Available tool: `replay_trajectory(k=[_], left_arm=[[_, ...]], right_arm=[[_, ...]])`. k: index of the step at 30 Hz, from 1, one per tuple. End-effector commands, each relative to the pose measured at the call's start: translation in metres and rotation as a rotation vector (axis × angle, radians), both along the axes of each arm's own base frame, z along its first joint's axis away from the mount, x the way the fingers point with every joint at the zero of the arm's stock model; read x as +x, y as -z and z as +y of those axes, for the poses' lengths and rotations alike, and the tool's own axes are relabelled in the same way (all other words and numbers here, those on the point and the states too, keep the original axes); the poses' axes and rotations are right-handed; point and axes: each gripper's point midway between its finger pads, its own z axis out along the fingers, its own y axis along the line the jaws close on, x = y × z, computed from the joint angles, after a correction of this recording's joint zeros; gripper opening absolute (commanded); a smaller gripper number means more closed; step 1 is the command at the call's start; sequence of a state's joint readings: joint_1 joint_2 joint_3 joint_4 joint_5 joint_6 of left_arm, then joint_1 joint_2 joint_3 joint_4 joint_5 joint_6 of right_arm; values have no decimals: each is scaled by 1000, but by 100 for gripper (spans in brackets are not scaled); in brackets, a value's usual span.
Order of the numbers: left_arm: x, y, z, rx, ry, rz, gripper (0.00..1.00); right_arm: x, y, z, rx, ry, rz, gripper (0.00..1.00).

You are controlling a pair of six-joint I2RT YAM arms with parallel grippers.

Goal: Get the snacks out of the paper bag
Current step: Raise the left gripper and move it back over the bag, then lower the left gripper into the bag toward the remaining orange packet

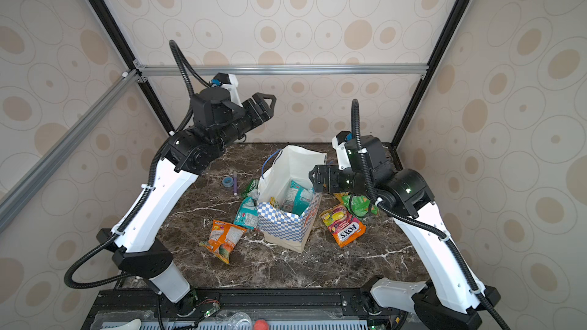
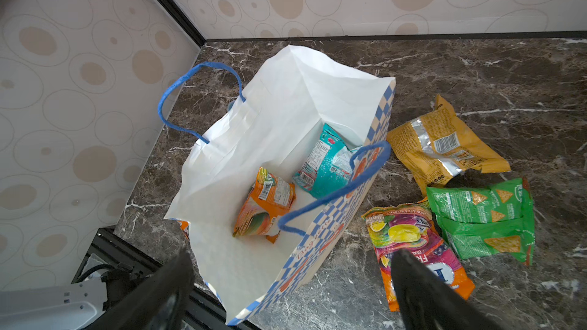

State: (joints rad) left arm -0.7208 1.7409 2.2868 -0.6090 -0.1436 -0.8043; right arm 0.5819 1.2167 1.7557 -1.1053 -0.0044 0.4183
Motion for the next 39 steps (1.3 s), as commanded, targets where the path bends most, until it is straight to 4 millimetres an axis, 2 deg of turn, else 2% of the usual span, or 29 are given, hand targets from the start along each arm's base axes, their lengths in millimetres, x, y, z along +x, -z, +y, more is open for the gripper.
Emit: replay_trajectory(k=[1, 6, 10, 12, 19, 24, 26, 30, 39], left_arm=[[-8, 22, -23, 105, 41, 41, 77], [-19, 43, -57, 123, 104, 100, 72], [-30, 81, -84, 159, 180, 206, 71], [-33, 100, -87, 205, 183, 254, 71], [-37, 162, -74, 392, 154, 383, 72], [-54, 220, -70, 534, 207, 559, 74], [-60, 237, -65, 583, 217, 605, 75], [-68, 259, -60, 650, 249, 654, 75], [-88, 314, -69, 724, 389, 770, 76]], right_arm=[[0, 5, -1, -13, -2, 14, 100], [1, 4, -4, -20, 8, 9, 100], [2, 3, -5, -21, 15, 3, 100], [3, 2, -5, -26, 15, 1, 100], [4, 2, -7, -29, 22, -1, 100], [3, 3, -11, -35, 37, -5, 100], [4, 3, -12, -34, 46, -6, 100], [2, 4, -13, -33, 48, -4, 100], [1, 4, -17, -34, 59, -8, 100]])
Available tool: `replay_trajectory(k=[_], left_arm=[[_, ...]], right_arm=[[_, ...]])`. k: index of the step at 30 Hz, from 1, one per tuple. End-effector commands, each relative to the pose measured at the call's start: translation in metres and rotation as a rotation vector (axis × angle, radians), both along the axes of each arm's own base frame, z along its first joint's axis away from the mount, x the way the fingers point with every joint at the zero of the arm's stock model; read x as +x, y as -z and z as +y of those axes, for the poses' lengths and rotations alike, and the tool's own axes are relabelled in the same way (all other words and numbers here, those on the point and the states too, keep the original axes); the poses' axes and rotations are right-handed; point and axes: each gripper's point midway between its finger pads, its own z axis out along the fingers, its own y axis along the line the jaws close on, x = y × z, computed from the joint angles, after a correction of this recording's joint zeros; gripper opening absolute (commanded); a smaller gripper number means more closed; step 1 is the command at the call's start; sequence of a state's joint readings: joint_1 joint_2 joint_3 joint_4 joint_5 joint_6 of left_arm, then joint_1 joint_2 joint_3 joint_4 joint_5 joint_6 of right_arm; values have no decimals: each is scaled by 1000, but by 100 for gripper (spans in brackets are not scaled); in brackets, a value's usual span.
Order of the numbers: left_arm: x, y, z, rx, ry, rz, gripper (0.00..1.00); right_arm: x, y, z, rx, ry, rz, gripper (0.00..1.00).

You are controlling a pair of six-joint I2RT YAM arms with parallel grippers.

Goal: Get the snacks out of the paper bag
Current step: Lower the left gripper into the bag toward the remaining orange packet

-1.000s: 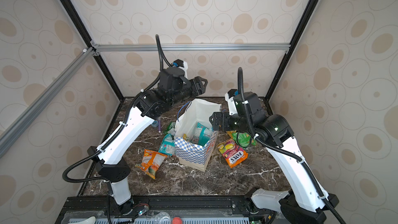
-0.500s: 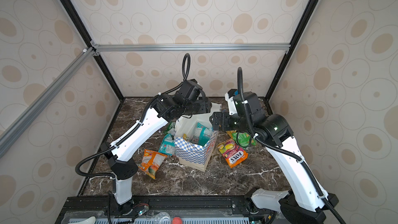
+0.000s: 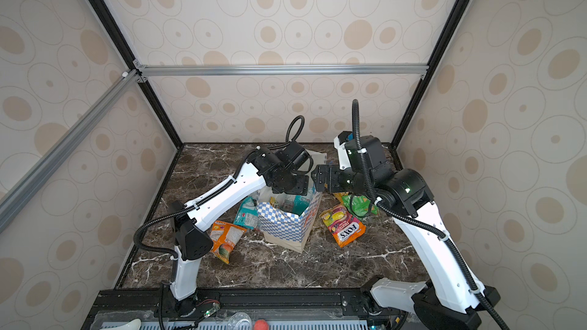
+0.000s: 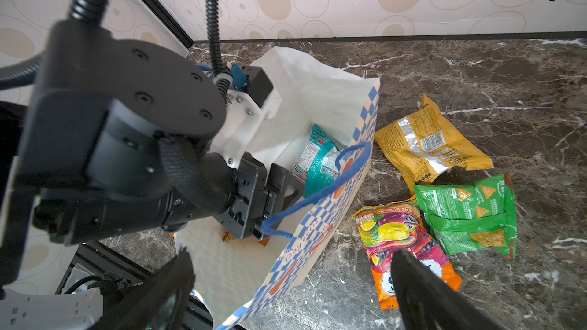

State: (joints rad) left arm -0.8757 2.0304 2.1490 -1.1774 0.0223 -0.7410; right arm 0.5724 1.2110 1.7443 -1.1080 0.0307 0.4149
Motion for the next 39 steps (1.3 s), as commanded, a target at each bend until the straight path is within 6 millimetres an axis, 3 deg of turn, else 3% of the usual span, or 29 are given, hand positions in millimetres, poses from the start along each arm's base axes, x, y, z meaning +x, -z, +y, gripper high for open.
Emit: replay_trajectory(k=[1, 12, 27, 32, 37, 39], left_arm=[[-14, 18, -2, 20, 73, 57, 76], [-32, 87, 9, 141, 136, 192, 78], [-49, 164, 24, 240, 186, 310, 77], [-55, 185, 24, 246, 186, 343, 73], [-53, 188, 24, 245, 178, 336, 63], [-53, 190, 24, 249, 178, 339, 55]], right_arm=[[-3, 0, -9, -10, 26, -4, 100], [-3, -4, -12, -4, 39, -21, 100], [-7, -2, -18, -4, 60, -23, 100], [-8, -3, -20, -6, 63, -25, 100], [-7, -2, -21, -7, 68, -25, 100], [-7, -2, -20, -7, 66, -24, 100]])
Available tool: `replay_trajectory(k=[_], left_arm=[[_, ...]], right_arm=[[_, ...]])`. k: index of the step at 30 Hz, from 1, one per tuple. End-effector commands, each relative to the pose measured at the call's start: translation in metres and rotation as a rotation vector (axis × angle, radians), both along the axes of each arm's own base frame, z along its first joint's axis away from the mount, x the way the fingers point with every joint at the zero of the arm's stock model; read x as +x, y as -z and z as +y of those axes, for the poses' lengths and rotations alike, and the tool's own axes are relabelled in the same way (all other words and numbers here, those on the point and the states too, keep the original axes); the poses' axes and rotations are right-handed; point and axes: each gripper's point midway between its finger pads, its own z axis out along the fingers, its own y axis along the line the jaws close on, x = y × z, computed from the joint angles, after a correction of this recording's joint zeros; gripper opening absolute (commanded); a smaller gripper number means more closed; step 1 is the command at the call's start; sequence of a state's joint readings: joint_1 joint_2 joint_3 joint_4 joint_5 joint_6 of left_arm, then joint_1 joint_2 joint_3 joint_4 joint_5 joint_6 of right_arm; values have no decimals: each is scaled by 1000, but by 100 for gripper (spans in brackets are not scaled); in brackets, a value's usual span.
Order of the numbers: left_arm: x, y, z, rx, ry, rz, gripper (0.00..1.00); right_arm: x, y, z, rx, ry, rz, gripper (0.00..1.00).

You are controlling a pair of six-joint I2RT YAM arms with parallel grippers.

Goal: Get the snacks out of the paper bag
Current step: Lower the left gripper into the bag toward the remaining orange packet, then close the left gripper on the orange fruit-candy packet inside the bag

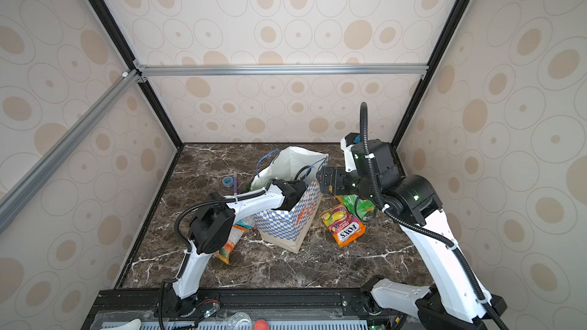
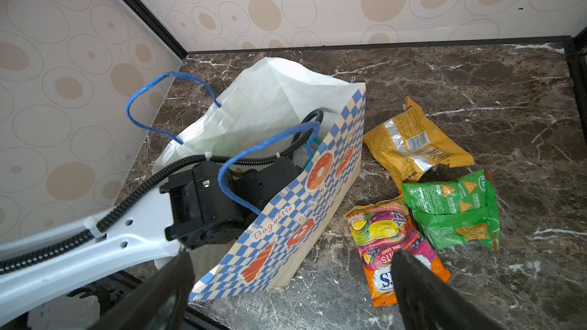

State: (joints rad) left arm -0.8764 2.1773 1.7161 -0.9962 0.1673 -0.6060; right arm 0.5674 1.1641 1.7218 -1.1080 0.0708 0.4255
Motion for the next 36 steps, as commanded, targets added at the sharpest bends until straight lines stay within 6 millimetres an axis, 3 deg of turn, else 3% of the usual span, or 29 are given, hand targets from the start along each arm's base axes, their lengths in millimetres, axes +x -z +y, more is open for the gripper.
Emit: replay_trajectory(k=[1, 5, 8, 14, 16, 18, 21, 25, 27, 36], left_arm=[[-1, 5, 1, 16, 14, 1, 50], [3, 0, -2, 7, 7, -19, 26], [7, -7, -5, -2, 8, -35, 14], [20, -27, -19, -54, -12, -78, 5], [27, -42, -24, -65, -21, -105, 15], [42, -65, -20, -27, -33, -185, 35], [67, -101, 3, 94, -44, -343, 57], [89, -133, 22, 181, -41, -491, 64], [90, -130, 28, 212, -27, -499, 68], [80, -75, 57, 347, -8, -463, 74]], right_arm=[[-1, 2, -6, -7, 24, 4, 100], [-2, 3, -8, -11, 26, 5, 100], [-2, 4, -8, -12, 28, 6, 100], [-1, 4, -8, -12, 28, 8, 100], [-2, 4, -8, -13, 25, 7, 100], [-2, 4, -10, -15, 30, 4, 100], [-2, 5, -10, -15, 31, 6, 100], [-1, 7, -7, -6, 23, 14, 100], [-1, 6, -7, -7, 20, 14, 100], [-3, 5, -10, -10, 28, 8, 100]])
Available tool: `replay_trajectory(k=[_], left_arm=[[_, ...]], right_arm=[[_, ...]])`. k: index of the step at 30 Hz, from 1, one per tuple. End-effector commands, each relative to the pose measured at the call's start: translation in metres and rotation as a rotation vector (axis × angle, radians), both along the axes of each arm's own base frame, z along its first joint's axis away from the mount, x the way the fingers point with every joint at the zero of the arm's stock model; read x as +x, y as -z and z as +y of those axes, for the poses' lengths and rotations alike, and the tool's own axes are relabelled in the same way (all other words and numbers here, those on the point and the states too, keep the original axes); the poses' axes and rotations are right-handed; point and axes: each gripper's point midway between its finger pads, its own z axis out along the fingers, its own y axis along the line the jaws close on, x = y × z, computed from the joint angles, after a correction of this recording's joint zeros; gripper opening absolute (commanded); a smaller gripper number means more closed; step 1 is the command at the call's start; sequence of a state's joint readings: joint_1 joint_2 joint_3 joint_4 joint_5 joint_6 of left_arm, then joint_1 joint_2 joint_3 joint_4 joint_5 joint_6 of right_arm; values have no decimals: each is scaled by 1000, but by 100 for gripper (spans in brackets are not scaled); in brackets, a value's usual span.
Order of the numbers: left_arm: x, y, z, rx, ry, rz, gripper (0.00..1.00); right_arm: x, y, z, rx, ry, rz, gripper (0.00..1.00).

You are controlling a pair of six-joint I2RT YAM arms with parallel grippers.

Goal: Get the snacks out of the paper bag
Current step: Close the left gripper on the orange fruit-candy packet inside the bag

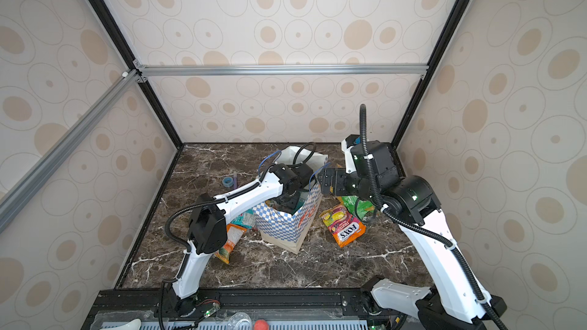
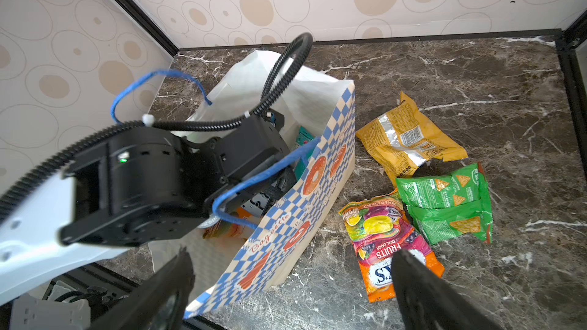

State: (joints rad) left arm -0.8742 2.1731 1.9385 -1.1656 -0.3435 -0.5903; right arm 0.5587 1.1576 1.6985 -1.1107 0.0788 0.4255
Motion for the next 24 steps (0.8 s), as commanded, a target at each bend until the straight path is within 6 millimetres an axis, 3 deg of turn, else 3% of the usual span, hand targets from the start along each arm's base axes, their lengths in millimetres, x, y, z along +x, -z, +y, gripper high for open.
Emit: replay_trajectory(k=[1, 10, 17, 19, 24], left_arm=[[2, 1, 17, 69, 0, -34, 74], [-24, 63, -1, -71, 2, 119, 72], [-39, 78, -44, -341, -28, 199, 68], [-37, 76, -54, -390, -37, 201, 62], [-30, 72, -59, -377, -37, 193, 27]], right_arm=[[-3, -3, -6, 6, 14, -7, 100], [-3, -4, -5, 4, 12, -5, 100], [-3, -4, -4, 8, 8, -3, 100], [-3, -4, -4, 12, 9, -2, 100], [-4, -4, -5, 8, 10, -4, 100]])
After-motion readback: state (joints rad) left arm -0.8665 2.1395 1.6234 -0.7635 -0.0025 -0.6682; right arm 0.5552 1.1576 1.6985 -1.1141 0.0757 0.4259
